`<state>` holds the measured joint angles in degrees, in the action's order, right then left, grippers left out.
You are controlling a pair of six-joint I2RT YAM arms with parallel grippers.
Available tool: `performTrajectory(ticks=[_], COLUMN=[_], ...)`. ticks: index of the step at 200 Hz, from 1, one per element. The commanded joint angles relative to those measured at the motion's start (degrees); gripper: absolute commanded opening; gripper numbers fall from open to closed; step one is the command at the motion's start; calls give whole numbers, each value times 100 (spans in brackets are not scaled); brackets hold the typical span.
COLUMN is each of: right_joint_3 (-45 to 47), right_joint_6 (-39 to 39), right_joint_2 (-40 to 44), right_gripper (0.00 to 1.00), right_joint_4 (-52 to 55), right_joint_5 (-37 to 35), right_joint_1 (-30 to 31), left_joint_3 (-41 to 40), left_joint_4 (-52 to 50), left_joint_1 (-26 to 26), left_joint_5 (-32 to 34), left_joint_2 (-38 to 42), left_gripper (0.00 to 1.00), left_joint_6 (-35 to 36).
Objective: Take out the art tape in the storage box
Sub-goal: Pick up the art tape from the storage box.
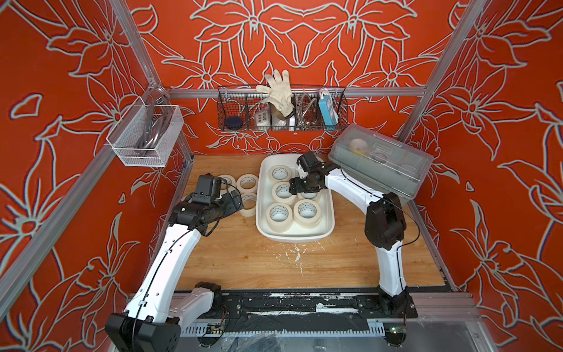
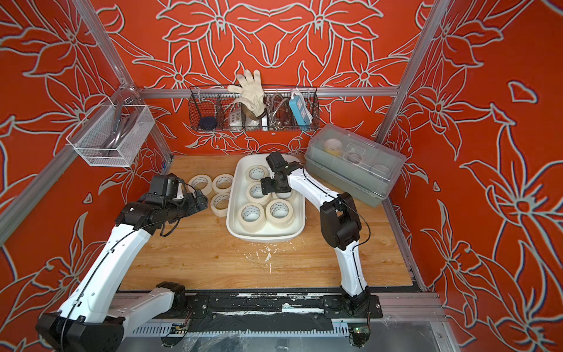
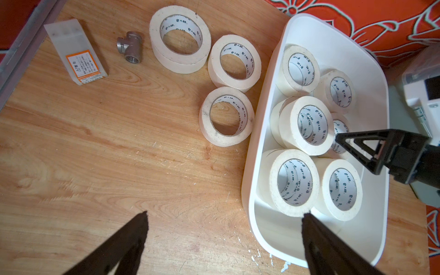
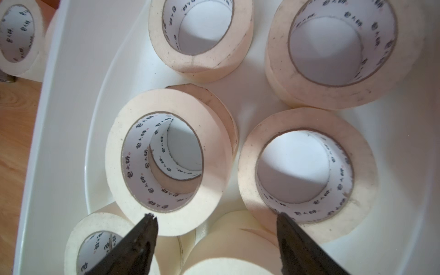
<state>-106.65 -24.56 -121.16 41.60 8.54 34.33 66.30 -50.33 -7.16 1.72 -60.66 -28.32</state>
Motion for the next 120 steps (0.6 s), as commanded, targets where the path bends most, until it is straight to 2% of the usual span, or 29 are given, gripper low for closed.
performTrajectory(ticks=[1, 68, 120], right_joint_3=[-338, -708, -514], right_joint_6=[21, 25, 28], right_joint_2=[-304, -825, -631], right_gripper=[78, 56, 17], right_joint_4=[281, 260, 17], right_joint_5=[-290, -446, -480], right_joint_1=[59, 80, 81], left_joint_3=[49, 54, -39], left_joint_4=[-55, -58, 37], left_joint_1=[16, 13, 13], left_joint_5=[-109, -285, -380], left_joint_2=[-42, -68, -170], left_gripper=[99, 99, 99], left_joint_6=[39, 46, 75])
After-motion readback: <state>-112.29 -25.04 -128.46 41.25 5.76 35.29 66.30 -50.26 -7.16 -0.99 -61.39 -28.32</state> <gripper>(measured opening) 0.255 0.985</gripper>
